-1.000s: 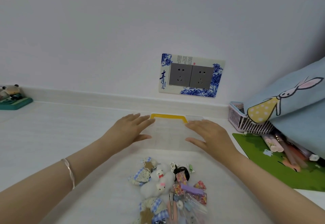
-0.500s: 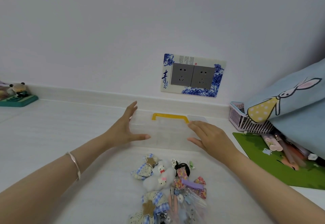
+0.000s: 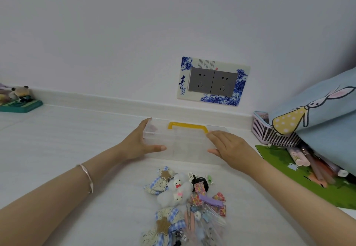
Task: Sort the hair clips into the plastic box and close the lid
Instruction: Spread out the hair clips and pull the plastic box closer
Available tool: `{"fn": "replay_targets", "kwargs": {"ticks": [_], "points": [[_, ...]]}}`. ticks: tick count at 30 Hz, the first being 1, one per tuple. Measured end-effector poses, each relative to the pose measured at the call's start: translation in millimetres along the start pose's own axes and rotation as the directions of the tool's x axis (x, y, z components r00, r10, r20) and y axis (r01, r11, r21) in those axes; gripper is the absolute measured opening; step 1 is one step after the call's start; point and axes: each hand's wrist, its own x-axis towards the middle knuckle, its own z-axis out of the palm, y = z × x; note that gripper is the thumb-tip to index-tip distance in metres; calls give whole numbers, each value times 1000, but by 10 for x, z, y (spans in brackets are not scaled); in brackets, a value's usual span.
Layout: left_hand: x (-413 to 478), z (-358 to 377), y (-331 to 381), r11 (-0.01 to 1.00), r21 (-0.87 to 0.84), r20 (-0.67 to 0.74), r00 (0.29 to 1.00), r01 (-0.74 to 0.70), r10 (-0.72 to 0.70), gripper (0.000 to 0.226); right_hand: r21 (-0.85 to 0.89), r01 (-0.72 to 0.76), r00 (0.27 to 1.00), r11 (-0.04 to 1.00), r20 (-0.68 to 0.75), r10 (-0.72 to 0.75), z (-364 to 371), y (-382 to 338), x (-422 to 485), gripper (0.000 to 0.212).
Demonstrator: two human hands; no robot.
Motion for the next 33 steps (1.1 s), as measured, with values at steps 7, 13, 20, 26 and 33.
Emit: {"fn": "replay_targets", "kwargs": {"ticks": [7, 13, 20, 26, 33], "points": [[-29, 12, -26, 999, 9, 42, 998, -49, 49, 131, 183, -98, 995, 978, 51, 90, -82, -254, 372, 49], [-24, 22, -143, 995, 20, 85, 992, -94, 92, 115, 257, -21, 1000, 966, 9, 20, 45, -593, 866, 50], [-33, -3, -169, 993, 42, 76, 991, -111, 107, 121, 39, 41, 995, 998, -89, -37, 109, -567, 946, 42], [-69, -38, -158, 993, 24, 93, 989, -118, 115, 130, 403, -398, 913, 824, 262, 313, -235, -105, 1228, 46], [-106, -104, -120, 991, -98, 153, 983, -91, 105, 125, 482, -724, 688, 493, 540, 484, -193, 562, 885, 41]]}}
